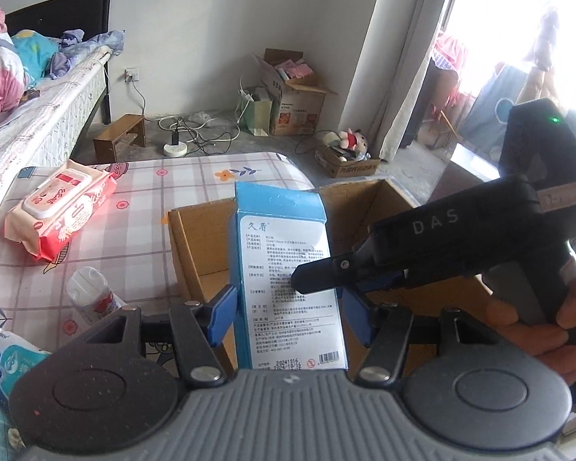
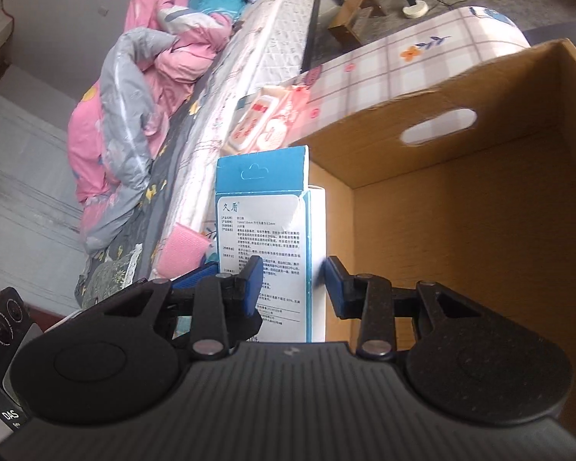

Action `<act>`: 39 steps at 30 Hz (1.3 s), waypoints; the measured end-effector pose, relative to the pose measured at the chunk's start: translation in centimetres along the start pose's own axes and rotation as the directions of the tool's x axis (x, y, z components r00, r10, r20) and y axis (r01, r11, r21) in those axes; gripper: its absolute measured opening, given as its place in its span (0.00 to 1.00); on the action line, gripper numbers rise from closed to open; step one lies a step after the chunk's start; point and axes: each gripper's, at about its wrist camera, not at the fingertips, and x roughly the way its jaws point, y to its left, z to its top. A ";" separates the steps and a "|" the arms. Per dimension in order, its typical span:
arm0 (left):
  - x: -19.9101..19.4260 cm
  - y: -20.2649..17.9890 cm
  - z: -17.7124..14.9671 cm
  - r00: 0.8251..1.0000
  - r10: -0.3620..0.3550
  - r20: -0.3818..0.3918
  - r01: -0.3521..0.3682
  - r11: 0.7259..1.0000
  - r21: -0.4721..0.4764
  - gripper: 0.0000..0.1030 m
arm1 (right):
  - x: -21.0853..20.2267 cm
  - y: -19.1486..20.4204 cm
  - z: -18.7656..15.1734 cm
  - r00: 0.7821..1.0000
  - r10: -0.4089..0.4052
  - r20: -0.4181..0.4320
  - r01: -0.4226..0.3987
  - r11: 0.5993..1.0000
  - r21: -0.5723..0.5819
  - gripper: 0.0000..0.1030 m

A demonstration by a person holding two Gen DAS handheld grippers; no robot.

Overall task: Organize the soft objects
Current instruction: 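Carry the medicine box with the right tool into the cardboard box and release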

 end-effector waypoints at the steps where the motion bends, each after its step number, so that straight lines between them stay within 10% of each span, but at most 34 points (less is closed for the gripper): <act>1: 1.1 0.0 0.0 1.000 0.018 -0.008 -0.018 1.000 0.014 0.64 | 0.6 -0.9 0.1 1.000 -0.005 0.001 0.005 1.000 0.010 0.33; 20: -5.4 7.3 -3.0 0.986 0.164 0.023 -0.162 0.983 -0.083 0.82 | 8.8 -5.2 -3.8 0.958 -0.186 -0.220 0.213 0.971 0.105 0.35; 39: -15.5 15.1 -12.3 0.962 0.267 0.052 -0.249 0.942 -0.225 0.96 | 11.0 -2.2 -6.5 0.964 -0.218 -0.150 0.229 0.972 0.060 0.28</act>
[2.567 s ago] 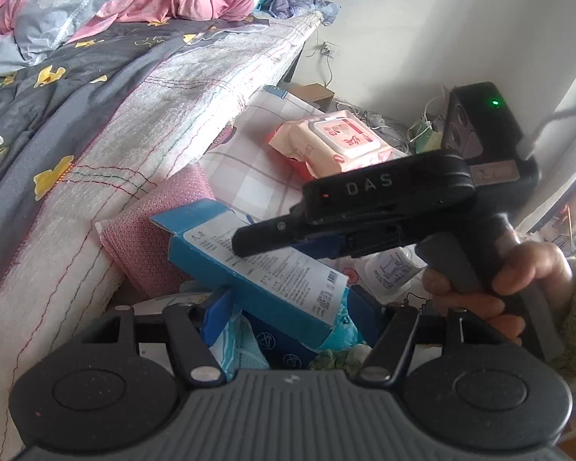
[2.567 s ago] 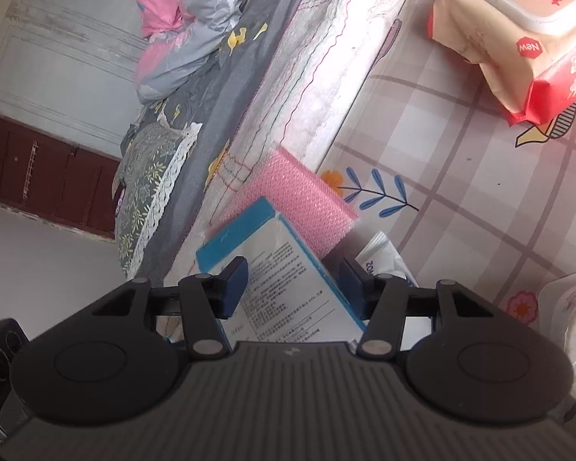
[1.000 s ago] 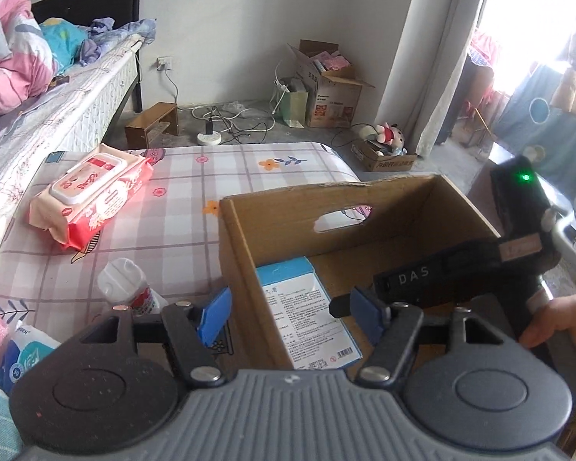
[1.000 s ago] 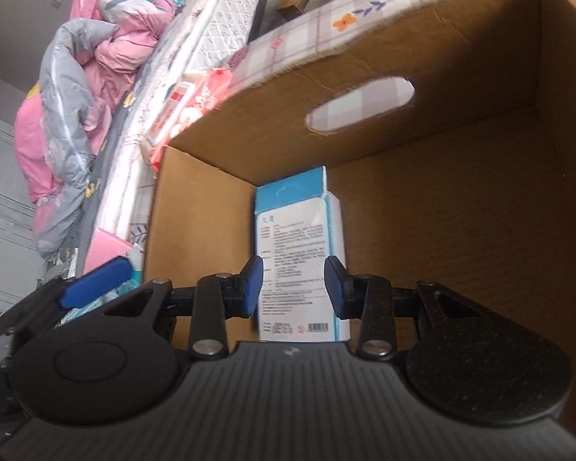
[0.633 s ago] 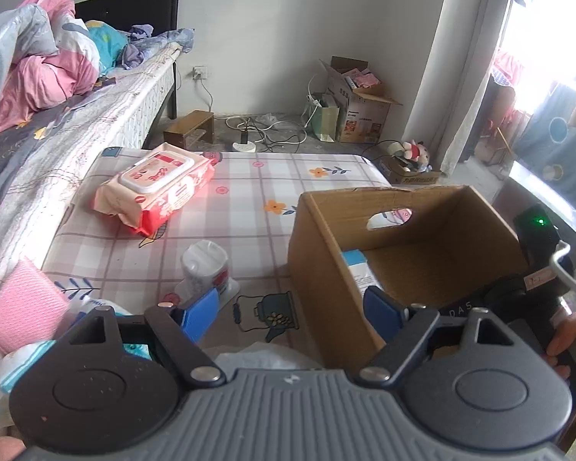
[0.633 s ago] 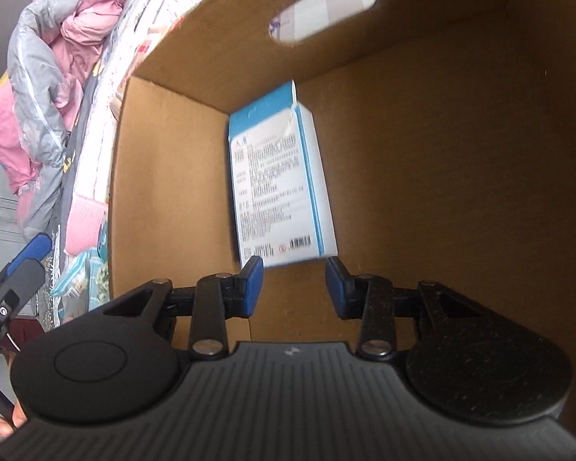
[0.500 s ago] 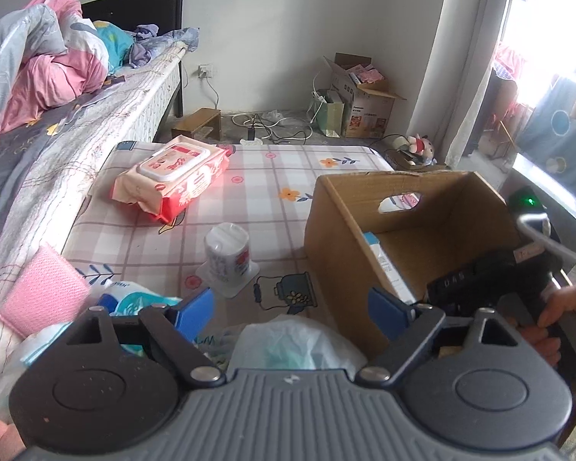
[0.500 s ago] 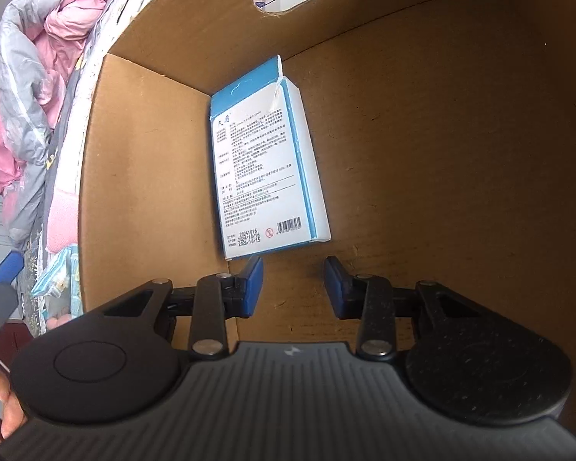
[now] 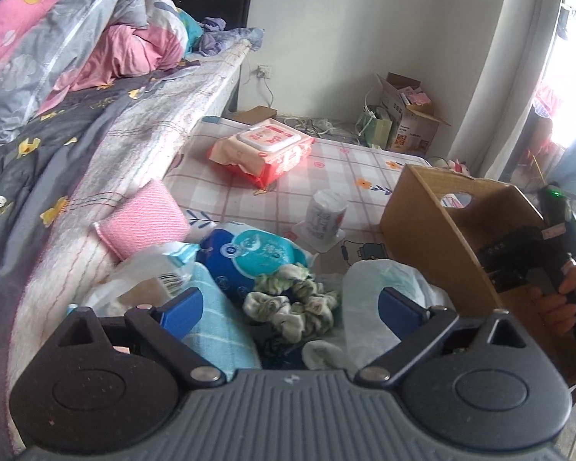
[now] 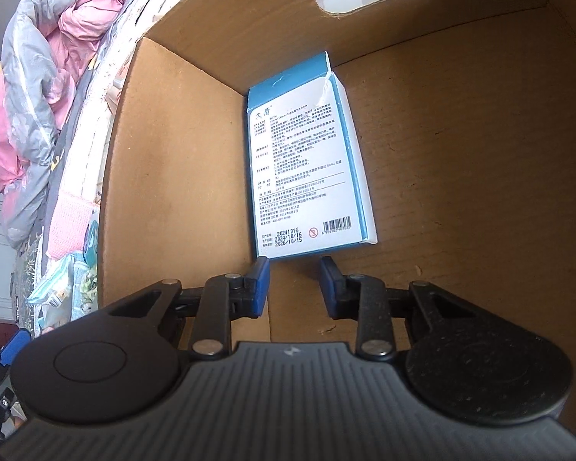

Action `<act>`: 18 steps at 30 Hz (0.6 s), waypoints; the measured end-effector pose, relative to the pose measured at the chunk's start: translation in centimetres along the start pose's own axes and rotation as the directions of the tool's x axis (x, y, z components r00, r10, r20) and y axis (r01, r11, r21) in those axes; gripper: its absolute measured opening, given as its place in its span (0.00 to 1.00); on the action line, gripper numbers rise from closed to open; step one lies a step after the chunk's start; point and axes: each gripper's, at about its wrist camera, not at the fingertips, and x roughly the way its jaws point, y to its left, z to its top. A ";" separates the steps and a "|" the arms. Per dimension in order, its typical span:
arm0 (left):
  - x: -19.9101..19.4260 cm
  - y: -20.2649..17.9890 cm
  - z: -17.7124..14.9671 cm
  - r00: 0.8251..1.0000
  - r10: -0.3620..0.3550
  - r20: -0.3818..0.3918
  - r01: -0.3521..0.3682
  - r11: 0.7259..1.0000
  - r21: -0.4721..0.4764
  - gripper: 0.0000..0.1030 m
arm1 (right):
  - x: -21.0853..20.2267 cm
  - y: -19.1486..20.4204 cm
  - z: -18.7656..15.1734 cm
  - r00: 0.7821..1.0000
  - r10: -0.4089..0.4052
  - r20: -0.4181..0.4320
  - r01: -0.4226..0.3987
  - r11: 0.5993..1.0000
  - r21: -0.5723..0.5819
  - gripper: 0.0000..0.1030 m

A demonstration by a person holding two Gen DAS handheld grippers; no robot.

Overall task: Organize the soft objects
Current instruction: 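Carry the medicine box with the right tool into the cardboard box and release, then move the right tool back to the pile and grasp the cotton-swab packet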

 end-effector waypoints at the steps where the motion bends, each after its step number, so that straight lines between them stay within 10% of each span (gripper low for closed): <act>1: -0.5 0.6 -0.1 1.000 0.016 0.014 -0.016 1.000 -0.001 0.97 | -0.6 0.0 -0.2 1.000 -0.001 -0.002 0.001 1.000 0.005 0.29; 11: -2.9 5.6 -0.9 0.994 0.080 0.080 -0.081 0.997 0.002 0.98 | -9.9 3.0 -2.8 0.984 -0.040 0.175 0.044 0.999 -0.023 0.41; 18: -2.3 7.5 -0.1 0.990 0.095 0.105 -0.098 0.995 0.020 0.98 | -10.3 12.0 -2.6 0.971 0.160 0.176 -0.137 0.981 -0.137 0.41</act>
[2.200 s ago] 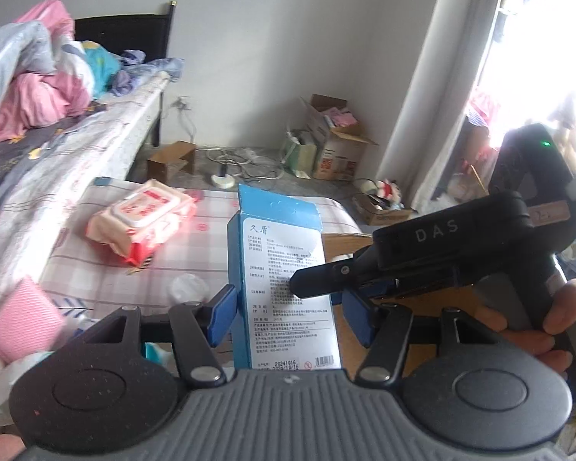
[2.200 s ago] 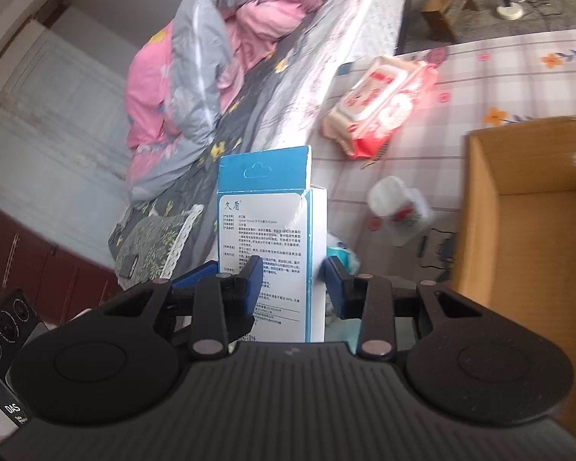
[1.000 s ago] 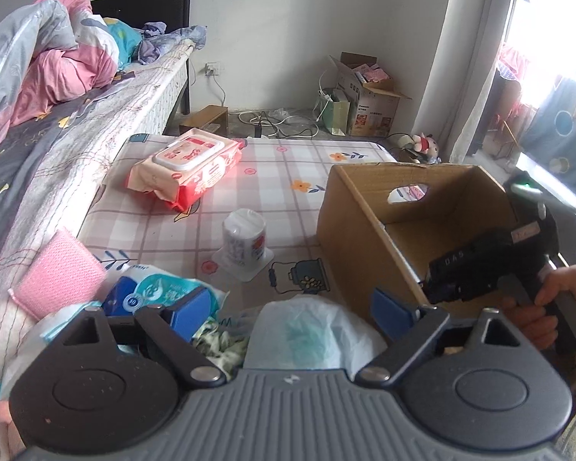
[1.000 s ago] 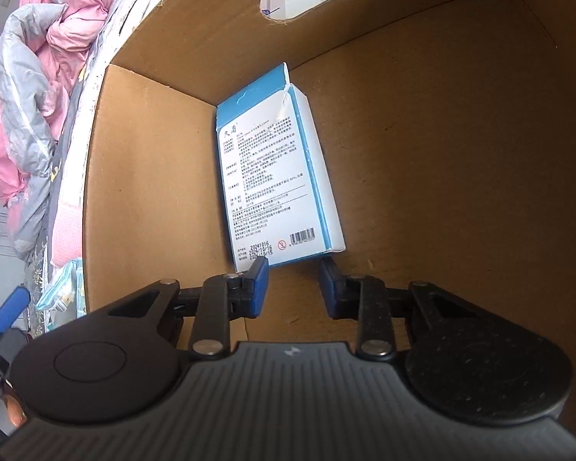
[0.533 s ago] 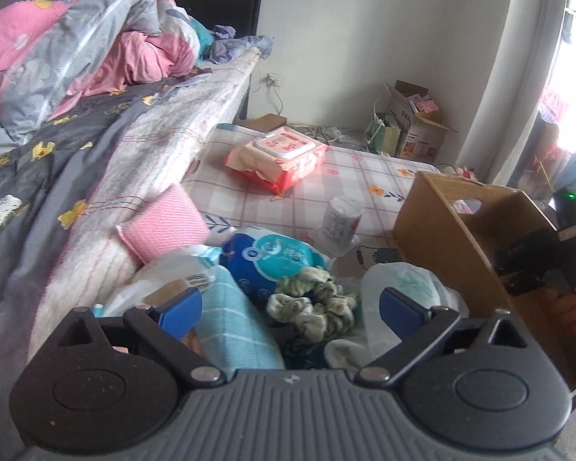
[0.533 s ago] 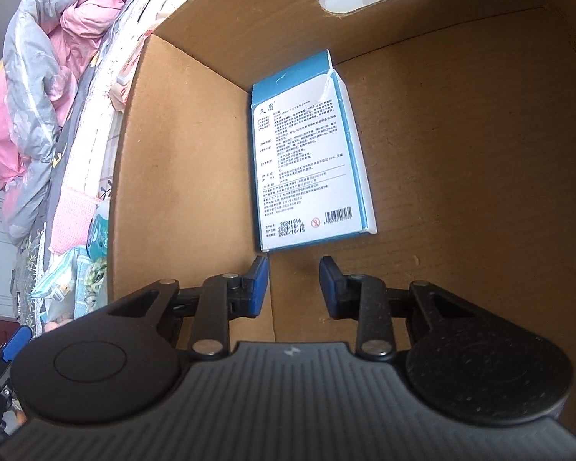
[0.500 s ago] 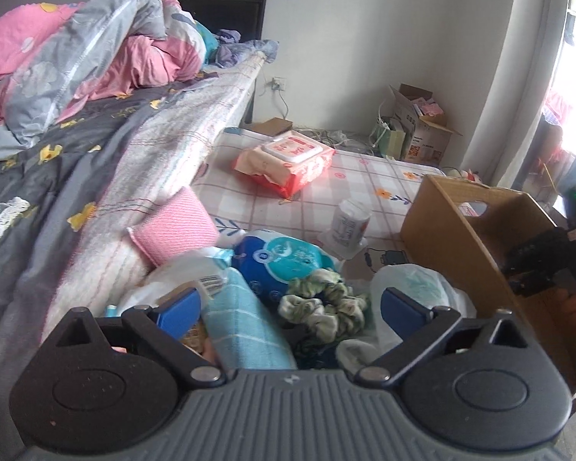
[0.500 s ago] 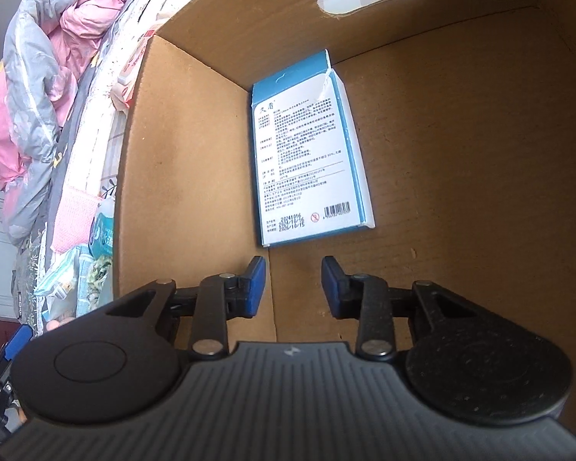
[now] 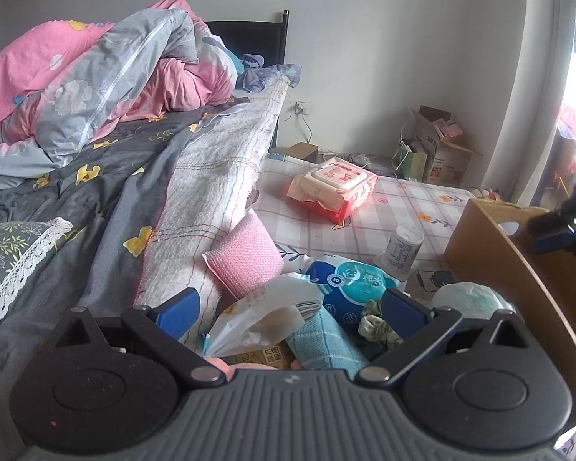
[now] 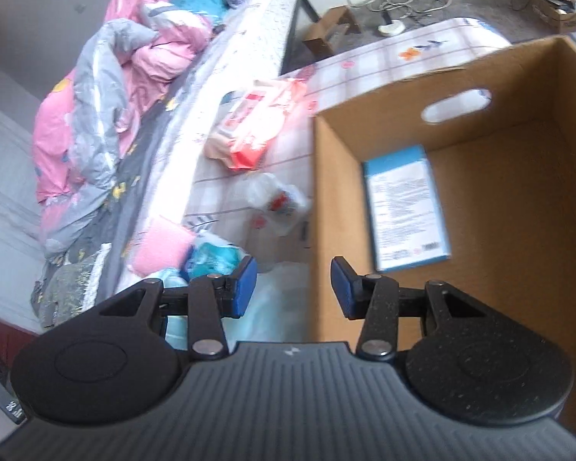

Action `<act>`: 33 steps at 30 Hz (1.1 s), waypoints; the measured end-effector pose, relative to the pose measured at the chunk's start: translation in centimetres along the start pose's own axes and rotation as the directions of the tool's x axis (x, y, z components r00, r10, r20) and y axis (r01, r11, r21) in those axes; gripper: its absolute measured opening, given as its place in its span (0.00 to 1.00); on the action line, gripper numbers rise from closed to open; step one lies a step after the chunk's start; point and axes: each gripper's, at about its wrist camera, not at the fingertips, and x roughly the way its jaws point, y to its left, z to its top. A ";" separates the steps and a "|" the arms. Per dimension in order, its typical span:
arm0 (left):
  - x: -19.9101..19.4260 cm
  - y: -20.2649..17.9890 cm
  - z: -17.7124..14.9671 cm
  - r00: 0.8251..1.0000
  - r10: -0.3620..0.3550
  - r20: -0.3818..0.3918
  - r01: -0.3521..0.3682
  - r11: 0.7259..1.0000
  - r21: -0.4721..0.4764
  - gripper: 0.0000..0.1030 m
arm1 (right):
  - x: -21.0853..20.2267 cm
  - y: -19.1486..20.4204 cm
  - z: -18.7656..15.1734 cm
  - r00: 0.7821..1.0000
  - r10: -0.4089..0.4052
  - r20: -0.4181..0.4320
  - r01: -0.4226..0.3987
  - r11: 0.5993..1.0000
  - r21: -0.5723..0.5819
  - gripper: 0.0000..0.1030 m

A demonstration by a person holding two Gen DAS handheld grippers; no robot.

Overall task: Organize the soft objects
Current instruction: 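Move the right tool back to the pile and grasp the cotton-swab packet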

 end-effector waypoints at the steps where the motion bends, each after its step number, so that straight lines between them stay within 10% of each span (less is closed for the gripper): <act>1: 0.4 -0.1 0.0 1.000 0.010 -0.003 -0.010 1.000 0.014 0.97 | 1.2 1.3 0.2 0.999 0.047 -0.028 -0.047 0.999 0.001 0.41; 7: 3.7 -0.7 -0.7 0.997 0.051 -0.059 -0.041 0.987 0.152 0.90 | 10.9 9.0 0.5 0.937 0.231 -0.263 -0.215 0.973 0.086 0.41; 16: 8.2 -2.5 -1.2 0.986 0.131 -0.107 -0.082 0.922 0.378 0.81 | 23.2 11.9 -1.2 0.866 0.268 -0.423 -0.169 0.952 0.257 0.43; 22: 8.8 -2.5 -1.1 0.981 0.149 -0.124 -0.094 0.925 0.367 0.41 | 24.0 11.2 -0.9 0.864 0.290 -0.412 -0.179 0.941 0.288 0.43; 33: 3.9 -1.8 2.0 0.996 0.082 -0.047 -0.067 0.964 0.258 0.32 | 20.5 9.7 0.5 0.882 0.371 -0.290 -0.274 0.905 0.324 0.56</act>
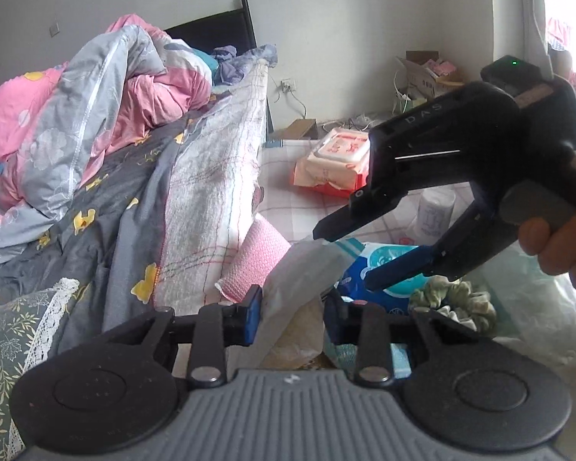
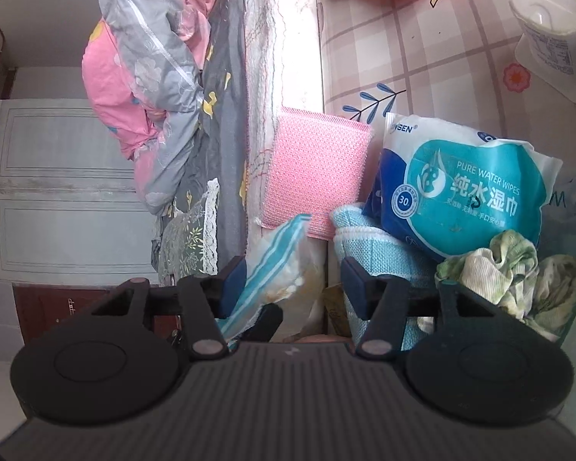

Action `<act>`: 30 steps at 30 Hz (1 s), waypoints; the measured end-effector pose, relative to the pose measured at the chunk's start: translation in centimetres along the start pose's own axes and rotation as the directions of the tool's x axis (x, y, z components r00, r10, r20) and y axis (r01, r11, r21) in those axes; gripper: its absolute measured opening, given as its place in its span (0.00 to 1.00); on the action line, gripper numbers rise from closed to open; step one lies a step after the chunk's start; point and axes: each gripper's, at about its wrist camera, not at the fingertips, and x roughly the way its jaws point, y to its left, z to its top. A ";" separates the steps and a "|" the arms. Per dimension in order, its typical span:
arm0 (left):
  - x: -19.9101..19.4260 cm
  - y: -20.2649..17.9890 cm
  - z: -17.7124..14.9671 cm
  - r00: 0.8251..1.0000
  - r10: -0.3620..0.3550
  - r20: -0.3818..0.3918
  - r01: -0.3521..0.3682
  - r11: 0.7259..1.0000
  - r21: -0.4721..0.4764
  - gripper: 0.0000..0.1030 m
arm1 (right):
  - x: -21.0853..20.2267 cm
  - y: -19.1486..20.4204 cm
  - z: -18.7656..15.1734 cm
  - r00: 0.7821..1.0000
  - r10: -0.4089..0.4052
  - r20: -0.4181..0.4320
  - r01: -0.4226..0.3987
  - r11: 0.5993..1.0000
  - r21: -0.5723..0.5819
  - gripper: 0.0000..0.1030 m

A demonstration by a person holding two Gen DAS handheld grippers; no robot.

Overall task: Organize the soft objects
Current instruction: 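Move the right tool back to the pile and grasp the cotton-swab packet, then carry the cotton-swab packet with the right tool into the cardboard box and release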

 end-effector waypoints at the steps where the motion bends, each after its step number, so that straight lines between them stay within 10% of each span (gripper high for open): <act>1: -0.6 -0.4 0.1 1.000 0.001 0.014 -0.001 1.000 0.017 0.32 | -0.4 0.2 -0.1 1.000 0.016 0.002 -0.016 1.000 0.000 0.57; 16: -5.7 -12.6 2.1 0.959 -0.206 0.192 0.153 0.953 0.260 0.33 | -13.9 -1.1 -5.5 0.983 0.040 0.177 -0.024 0.996 -0.090 0.34; 25: -3.4 -22.3 6.9 0.890 -0.415 0.190 0.346 0.885 0.313 0.43 | -27.6 -6.7 -7.1 0.892 0.017 0.452 0.002 0.999 -0.042 0.25; 30: -1.0 -26.1 8.2 0.889 -0.428 0.161 0.366 0.878 0.309 0.53 | -32.5 -10.8 -6.0 0.832 -0.017 0.555 0.006 1.000 0.022 0.23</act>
